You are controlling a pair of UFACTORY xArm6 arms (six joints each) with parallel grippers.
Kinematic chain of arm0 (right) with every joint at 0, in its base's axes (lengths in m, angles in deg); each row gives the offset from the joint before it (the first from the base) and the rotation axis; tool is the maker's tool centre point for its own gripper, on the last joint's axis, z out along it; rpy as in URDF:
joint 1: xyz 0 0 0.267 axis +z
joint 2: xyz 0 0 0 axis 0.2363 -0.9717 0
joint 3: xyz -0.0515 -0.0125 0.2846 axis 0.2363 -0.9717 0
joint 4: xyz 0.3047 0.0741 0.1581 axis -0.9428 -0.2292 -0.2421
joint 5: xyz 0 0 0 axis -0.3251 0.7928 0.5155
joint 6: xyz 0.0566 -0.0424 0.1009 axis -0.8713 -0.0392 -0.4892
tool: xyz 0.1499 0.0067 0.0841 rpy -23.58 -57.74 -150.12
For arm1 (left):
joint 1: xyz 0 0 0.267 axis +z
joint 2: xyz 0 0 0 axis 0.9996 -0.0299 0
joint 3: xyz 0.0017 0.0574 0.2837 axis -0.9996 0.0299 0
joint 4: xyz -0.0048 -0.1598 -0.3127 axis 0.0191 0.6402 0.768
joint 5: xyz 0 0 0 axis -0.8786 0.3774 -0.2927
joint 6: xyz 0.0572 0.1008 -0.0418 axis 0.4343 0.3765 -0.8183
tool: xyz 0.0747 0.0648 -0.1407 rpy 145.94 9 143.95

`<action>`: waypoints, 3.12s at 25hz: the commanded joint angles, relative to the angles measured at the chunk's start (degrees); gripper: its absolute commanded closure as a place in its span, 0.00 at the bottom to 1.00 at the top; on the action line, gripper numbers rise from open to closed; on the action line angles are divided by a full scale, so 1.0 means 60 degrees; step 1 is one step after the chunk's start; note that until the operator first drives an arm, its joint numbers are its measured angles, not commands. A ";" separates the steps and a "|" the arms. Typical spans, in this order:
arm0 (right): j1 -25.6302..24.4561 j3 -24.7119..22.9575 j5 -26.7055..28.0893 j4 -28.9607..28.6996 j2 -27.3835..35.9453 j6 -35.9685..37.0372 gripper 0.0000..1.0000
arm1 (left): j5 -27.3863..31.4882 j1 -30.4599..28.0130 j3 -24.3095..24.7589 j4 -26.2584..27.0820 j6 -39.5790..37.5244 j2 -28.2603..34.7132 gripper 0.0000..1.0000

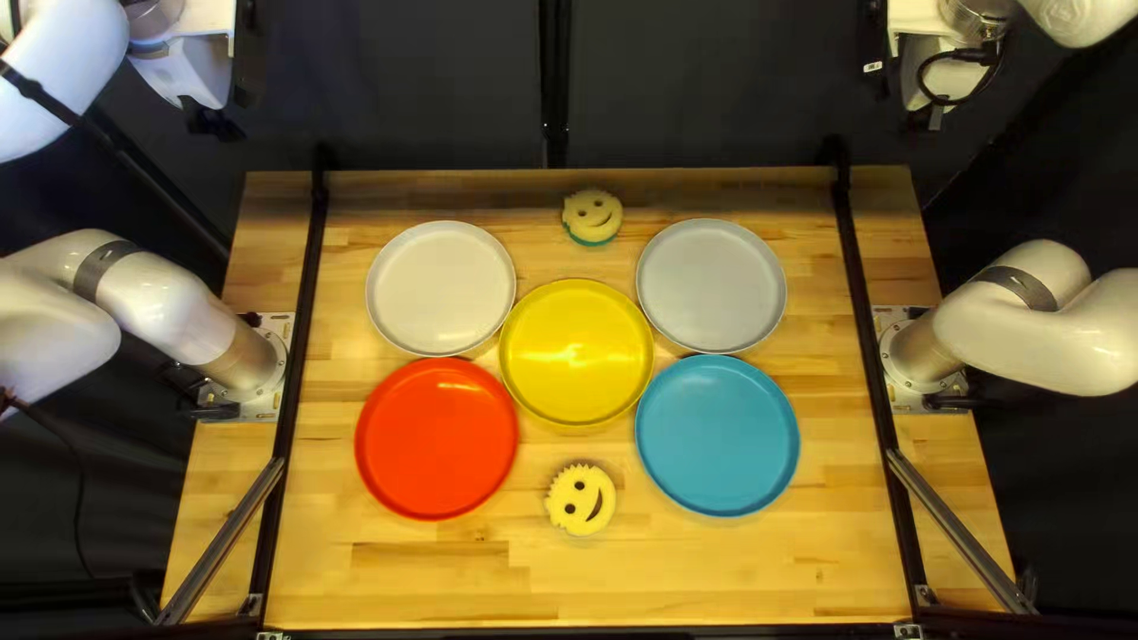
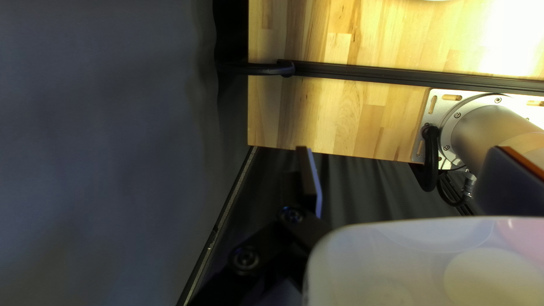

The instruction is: Pick up sponge and scrub the plate

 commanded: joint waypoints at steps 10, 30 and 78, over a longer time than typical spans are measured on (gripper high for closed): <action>0.0000 0.0000 0.0000 0.0000 0.0000 0.0000 0.00 | -0.0998 -0.4702 0.0473 -0.0374 -0.4027 -0.0330 0.00; 0.0000 0.0000 0.0000 0.0000 0.0000 0.0000 0.00 | -0.4671 -1.0558 -0.0078 -0.0725 -0.8023 -0.4351 0.00; 0.0000 0.0000 0.0000 0.0000 0.0000 0.0000 0.00 | -0.7153 -1.4196 -0.3845 -0.0386 -1.0289 -1.0780 0.00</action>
